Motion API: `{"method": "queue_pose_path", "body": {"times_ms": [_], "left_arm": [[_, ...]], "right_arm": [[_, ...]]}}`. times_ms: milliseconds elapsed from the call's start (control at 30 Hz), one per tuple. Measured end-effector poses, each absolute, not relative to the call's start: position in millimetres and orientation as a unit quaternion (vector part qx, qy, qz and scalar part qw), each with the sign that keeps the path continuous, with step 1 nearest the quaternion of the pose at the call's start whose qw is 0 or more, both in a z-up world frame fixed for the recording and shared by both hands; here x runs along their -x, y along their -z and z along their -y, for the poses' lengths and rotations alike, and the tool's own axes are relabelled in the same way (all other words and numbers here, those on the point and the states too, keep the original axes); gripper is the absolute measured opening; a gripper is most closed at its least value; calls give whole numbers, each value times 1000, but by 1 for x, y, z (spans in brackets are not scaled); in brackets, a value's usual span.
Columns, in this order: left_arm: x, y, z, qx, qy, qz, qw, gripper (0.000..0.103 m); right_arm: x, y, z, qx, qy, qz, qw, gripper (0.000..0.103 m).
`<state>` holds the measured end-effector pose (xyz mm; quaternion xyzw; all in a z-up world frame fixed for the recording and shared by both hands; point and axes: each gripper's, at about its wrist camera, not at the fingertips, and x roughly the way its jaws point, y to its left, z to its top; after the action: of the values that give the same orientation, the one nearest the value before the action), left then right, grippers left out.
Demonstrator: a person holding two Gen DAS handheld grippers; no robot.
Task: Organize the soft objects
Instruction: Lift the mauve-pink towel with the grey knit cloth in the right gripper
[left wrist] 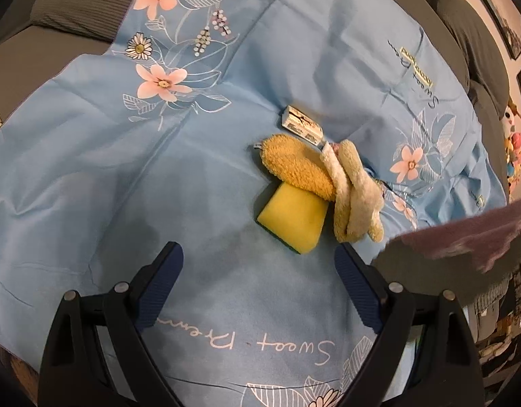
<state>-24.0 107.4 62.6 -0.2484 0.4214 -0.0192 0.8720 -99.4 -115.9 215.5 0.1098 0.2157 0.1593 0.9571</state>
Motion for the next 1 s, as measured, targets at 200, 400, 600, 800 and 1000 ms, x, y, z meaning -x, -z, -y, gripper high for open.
{"method": "queue_pose_path", "body": {"times_ms": [200, 400, 600, 800, 1000], "left_arm": [[27, -64, -119, 268, 8, -415, 869, 90], [27, -64, -115, 261, 12, -419, 870, 90], [23, -59, -104, 242, 16, -430, 870, 90], [18, -50, -89, 220, 31, -452, 864, 90], [14, -39, -70, 209, 69, -477, 851, 90]], "right_arm": [[100, -198, 117, -109, -140, -236, 956, 3], [83, -147, 140, -128, -118, -303, 937, 3], [59, -87, 124, -119, -184, -405, 888, 3], [40, -41, 118, -159, -213, -502, 823, 4], [47, -49, 148, -187, -190, -496, 826, 34]]}}
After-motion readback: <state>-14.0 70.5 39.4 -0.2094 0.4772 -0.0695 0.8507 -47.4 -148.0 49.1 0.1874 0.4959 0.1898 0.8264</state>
